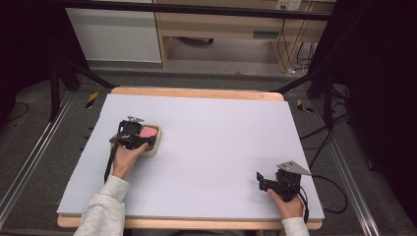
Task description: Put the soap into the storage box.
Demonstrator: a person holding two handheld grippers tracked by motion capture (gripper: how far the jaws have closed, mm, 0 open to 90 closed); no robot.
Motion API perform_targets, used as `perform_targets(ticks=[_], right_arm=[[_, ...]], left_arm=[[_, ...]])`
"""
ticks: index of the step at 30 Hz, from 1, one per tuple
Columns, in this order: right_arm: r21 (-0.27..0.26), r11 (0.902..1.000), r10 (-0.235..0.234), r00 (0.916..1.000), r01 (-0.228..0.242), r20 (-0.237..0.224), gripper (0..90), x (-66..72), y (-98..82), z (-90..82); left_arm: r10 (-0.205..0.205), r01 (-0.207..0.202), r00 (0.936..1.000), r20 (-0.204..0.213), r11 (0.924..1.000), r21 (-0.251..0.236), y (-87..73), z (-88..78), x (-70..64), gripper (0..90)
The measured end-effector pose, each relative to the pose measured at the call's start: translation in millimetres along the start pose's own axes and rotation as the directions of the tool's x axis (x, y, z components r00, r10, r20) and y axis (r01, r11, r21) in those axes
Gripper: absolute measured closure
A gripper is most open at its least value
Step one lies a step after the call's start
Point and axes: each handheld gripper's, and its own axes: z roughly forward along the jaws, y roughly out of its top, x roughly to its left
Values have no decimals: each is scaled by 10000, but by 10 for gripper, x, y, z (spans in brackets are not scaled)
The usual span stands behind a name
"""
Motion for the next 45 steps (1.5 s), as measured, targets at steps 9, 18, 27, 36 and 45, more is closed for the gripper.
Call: perform_targets(ticks=[9, 18, 27, 36, 45], right_arm=[[-72, 10000, -29, 10000, 29, 50, 47, -4, 0, -7], [-54, 10000, 15, 10000, -15, 16, 48, -3, 3, -10], [-58, 10000, 72, 10000, -71, 46, 48, -10, 0, -16], [-183, 9996, 220, 9996, -216, 191, 48, -64, -4, -35], [-258, 9994, 241, 9994, -234, 262, 48, -99, -8, -53]], left_arm=[[-38, 42, 10000, 64, 9986, -527, -9, -190, 63, 267], [-8, 68, 9982, 593, 9949, -1011, -44, -357, 80, 248], [29, 77, 9973, 733, 9896, -1437, -189, -530, 91, 218], [-34, 134, 9986, 519, 9808, -1945, -615, -664, 171, 220], [205, -87, 9980, 604, 9820, -1888, -914, -731, 203, 210]])
